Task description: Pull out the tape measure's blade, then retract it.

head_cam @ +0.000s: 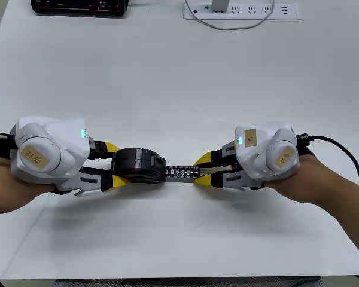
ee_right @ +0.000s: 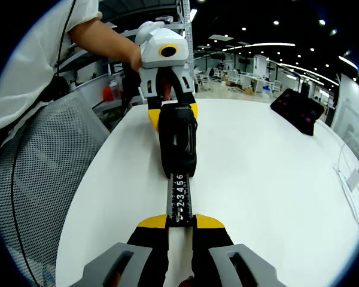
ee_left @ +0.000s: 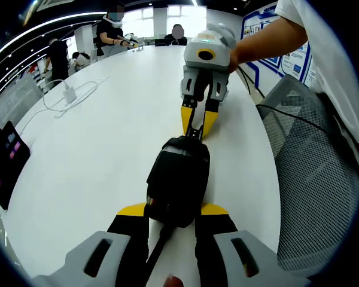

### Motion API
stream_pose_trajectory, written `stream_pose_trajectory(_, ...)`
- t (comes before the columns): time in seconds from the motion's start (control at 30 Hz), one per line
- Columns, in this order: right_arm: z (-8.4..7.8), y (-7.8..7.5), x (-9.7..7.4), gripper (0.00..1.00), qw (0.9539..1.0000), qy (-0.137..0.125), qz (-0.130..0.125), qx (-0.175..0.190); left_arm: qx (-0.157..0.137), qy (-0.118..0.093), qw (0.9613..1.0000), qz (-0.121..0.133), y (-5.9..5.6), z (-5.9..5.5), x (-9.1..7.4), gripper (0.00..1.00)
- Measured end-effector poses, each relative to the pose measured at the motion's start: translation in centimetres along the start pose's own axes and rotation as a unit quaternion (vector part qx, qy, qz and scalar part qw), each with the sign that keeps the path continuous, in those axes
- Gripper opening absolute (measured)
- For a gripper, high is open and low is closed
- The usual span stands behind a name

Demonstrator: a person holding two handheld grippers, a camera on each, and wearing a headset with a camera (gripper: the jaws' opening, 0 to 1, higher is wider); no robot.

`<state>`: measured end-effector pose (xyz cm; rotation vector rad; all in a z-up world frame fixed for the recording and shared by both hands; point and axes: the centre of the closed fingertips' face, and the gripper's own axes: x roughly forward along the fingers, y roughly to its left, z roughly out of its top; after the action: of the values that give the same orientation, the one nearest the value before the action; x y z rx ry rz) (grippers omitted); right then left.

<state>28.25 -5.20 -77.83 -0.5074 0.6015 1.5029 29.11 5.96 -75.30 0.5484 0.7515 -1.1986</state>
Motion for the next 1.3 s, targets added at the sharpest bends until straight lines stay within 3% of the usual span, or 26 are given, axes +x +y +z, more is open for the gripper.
stream_pose_trajectory(1.3, -2.3, -0.2, -2.6, 0.1, 0.9997, 0.023, -0.011, -0.001, -0.002, -0.002, 1.0, 0.003, 0.0, 0.1, 0.0, 0.24)
